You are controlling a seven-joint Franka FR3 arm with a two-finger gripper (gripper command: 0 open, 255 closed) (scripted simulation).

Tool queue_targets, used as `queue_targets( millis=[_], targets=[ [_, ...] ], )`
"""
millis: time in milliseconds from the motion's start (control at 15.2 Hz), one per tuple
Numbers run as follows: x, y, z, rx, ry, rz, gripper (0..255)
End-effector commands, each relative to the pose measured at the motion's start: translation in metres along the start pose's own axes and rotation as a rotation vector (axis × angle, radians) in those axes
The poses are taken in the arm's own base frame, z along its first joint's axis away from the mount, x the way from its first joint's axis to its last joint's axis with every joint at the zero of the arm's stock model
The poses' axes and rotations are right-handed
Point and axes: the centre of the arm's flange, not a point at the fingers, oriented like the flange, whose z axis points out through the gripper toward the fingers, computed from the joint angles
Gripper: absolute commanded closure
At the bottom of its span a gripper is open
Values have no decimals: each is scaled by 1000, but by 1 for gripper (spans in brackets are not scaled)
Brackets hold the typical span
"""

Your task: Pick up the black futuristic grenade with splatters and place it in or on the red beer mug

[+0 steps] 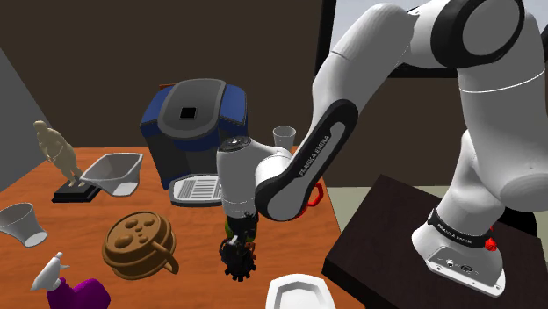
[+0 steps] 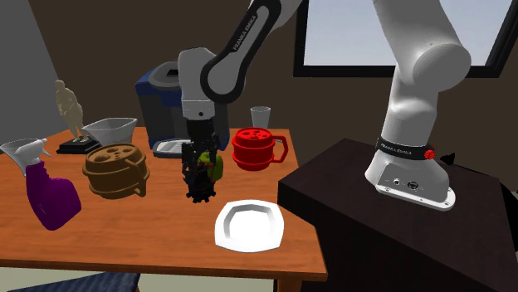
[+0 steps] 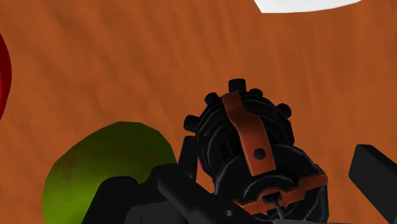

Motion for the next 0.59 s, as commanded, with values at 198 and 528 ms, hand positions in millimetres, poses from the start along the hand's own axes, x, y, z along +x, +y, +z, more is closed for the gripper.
queue_targets(
  millis=[198,528],
  targets=[
    [1,0,18,0,0,0,0],
    [1,0,18,0,0,0,0]
  ],
)
